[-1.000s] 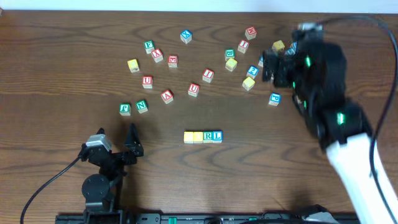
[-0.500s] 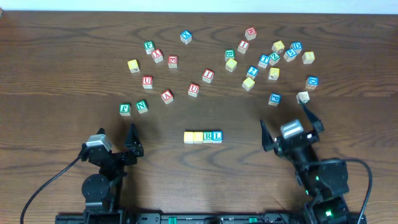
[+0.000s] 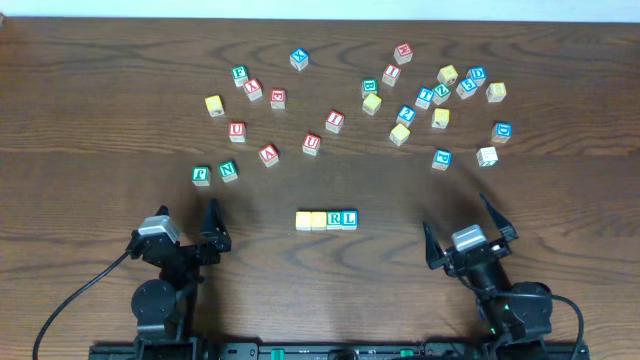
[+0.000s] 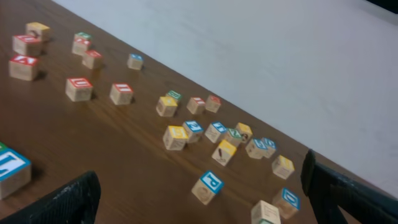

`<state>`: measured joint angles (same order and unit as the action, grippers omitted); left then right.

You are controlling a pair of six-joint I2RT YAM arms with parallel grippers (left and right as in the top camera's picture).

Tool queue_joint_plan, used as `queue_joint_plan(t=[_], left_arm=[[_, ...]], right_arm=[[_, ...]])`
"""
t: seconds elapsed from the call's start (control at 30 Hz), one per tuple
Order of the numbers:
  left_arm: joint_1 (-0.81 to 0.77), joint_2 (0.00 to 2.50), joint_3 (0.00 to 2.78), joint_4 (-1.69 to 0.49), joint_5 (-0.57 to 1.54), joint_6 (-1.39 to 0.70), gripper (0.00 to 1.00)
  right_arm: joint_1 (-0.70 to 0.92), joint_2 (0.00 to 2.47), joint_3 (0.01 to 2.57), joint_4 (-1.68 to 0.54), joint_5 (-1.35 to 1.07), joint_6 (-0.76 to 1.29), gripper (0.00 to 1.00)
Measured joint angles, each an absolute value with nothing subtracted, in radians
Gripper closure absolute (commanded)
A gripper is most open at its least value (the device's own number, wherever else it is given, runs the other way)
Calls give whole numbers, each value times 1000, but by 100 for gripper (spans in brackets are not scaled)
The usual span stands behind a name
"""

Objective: Spell out CORL

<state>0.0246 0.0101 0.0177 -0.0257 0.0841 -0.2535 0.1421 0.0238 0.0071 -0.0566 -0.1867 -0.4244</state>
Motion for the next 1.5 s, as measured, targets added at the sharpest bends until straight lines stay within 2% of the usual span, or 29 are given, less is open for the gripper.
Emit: queue_joint_plan(t=[0.43,0.8,1.2,1.5], left_arm=[[25,10,18,-26,84,-253,7],[25,10,18,-26,84,-253,7],[25,10,18,-26,84,-253,7],[25,10,18,-26,84,-253,7]], right_arm=[[99,24,7,-57,-184,-331,1],[99,22,7,-68,-68,-144,1],[99,17,7,-71,-26,-104,1],[66,17,7,-71,-3,0,1]])
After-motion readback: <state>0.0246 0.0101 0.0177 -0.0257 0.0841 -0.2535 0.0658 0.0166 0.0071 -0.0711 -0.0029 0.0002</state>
